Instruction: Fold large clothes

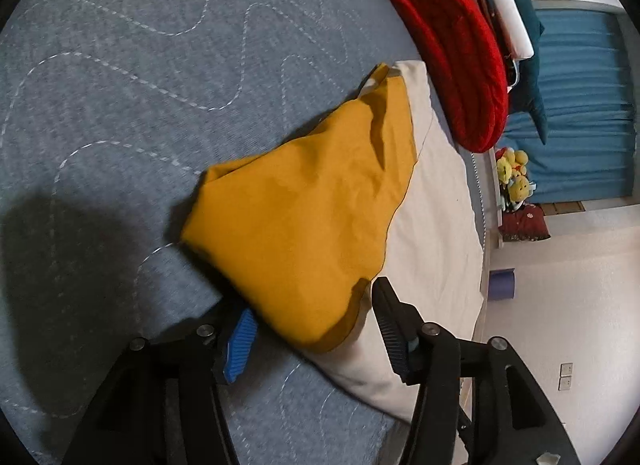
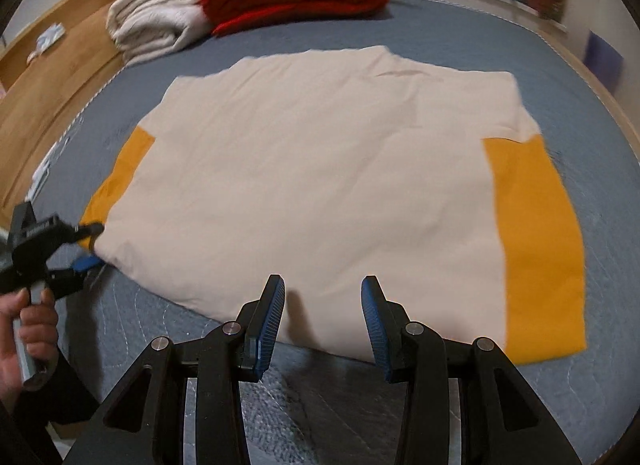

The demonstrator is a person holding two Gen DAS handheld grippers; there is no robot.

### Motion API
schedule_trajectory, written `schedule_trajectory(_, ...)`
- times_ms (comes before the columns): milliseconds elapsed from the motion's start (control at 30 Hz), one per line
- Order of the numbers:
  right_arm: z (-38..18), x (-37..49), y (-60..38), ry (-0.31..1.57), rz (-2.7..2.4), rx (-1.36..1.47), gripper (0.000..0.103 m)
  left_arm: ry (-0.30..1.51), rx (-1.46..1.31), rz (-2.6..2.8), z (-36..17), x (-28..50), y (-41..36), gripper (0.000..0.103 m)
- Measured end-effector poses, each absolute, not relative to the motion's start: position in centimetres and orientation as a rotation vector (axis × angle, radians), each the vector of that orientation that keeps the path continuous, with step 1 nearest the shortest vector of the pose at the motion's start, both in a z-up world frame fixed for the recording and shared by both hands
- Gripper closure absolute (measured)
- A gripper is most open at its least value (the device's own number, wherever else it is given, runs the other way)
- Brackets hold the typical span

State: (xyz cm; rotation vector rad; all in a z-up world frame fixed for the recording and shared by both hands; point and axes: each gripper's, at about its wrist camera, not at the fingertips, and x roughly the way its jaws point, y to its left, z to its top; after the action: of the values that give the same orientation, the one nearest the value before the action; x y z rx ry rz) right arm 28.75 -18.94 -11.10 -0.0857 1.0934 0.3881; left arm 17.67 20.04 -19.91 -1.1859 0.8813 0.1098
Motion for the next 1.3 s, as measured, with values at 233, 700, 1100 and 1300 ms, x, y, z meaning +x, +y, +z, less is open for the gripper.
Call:
schedule_trajectory(233, -11.8, 29.3, -16.8, 1.106, 0.419, -0.122, 0.062, 0.799, -1.213, 0.139, -20.2, 19.3, 19.5, 0.049)
schedule_trajectory(700, -10.5, 29.6, -15.3, 1.019, 0.444, -0.104, 0.062, 0.844, -1.085, 0.141, -16.1, 20.6, 18.6, 0.093)
schedule_trajectory(1100, -4.9, 27.6, -10.6, 0.917, 0.658, -0.100, 0.062, 0.873, -0.602, 0.148, -1.6, 15.5, 19.7, 0.094)
schedule_trajectory(1300, -5.0, 26.8, -8.8, 0.956, 0.757, -0.101, 0.062, 0.883, -0.631, 0.196, -4.2, 13.0, 21.6, 0.094)
